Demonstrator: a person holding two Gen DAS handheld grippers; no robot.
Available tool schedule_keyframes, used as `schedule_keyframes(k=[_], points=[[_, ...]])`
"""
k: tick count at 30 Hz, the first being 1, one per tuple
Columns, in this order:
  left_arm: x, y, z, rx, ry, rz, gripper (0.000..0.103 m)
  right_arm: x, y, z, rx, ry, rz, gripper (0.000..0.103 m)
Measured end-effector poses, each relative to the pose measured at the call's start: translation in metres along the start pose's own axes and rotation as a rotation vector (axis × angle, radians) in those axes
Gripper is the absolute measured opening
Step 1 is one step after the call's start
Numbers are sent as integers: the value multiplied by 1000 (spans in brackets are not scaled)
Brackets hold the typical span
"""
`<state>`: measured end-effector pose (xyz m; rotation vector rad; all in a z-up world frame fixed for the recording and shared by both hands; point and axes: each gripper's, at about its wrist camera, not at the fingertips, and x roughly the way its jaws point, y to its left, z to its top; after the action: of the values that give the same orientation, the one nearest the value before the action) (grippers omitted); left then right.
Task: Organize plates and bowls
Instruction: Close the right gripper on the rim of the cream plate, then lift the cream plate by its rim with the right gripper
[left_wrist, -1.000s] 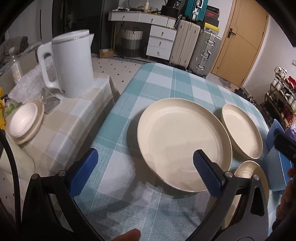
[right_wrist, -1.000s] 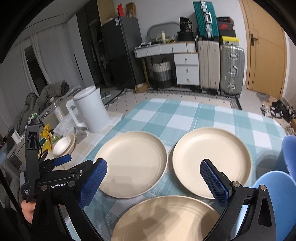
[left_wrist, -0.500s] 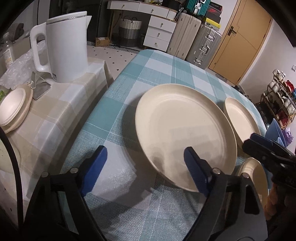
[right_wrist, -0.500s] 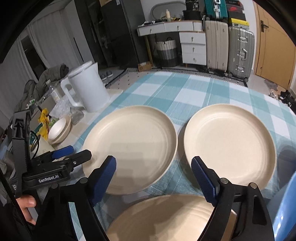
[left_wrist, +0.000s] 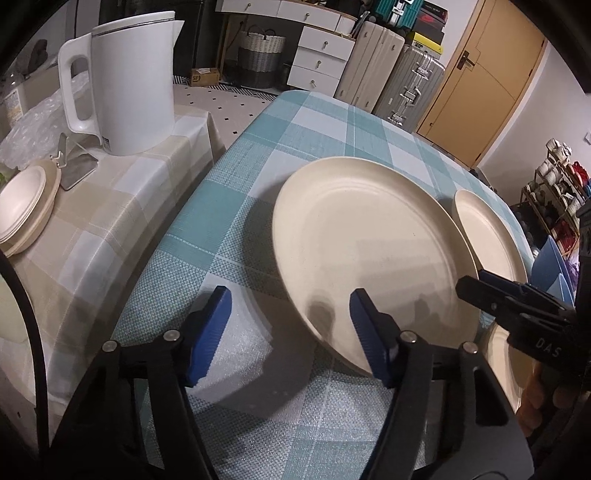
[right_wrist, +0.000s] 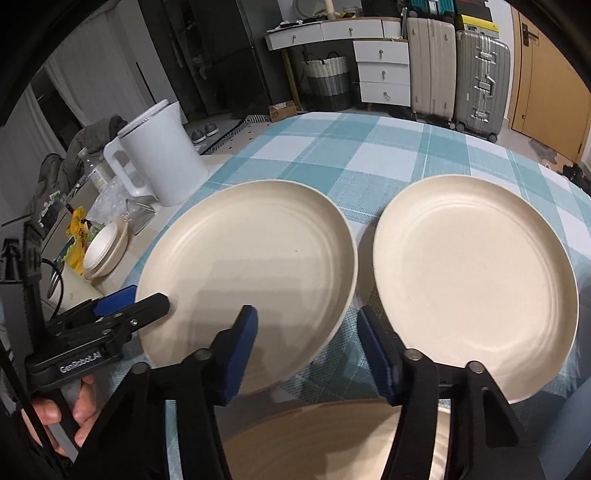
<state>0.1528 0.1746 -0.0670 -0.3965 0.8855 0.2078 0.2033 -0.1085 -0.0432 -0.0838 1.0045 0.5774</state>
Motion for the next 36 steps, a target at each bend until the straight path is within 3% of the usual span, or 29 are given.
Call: schedule_keyframes(k=[5, 12, 14, 36], points=[[6, 0, 2, 6, -7, 27, 42, 2, -1, 1, -2, -5, -11, 47], [7, -3, 2, 5, -15, -22, 19, 7, -4, -1, 16, -9, -46, 22], [7, -6, 2, 11, -20, -6, 19, 7, -6, -1, 27, -12, -51, 17], [-26, -8, 0, 35, -60, 3, 19, -5, 5, -5, 15, -44, -70, 17]])
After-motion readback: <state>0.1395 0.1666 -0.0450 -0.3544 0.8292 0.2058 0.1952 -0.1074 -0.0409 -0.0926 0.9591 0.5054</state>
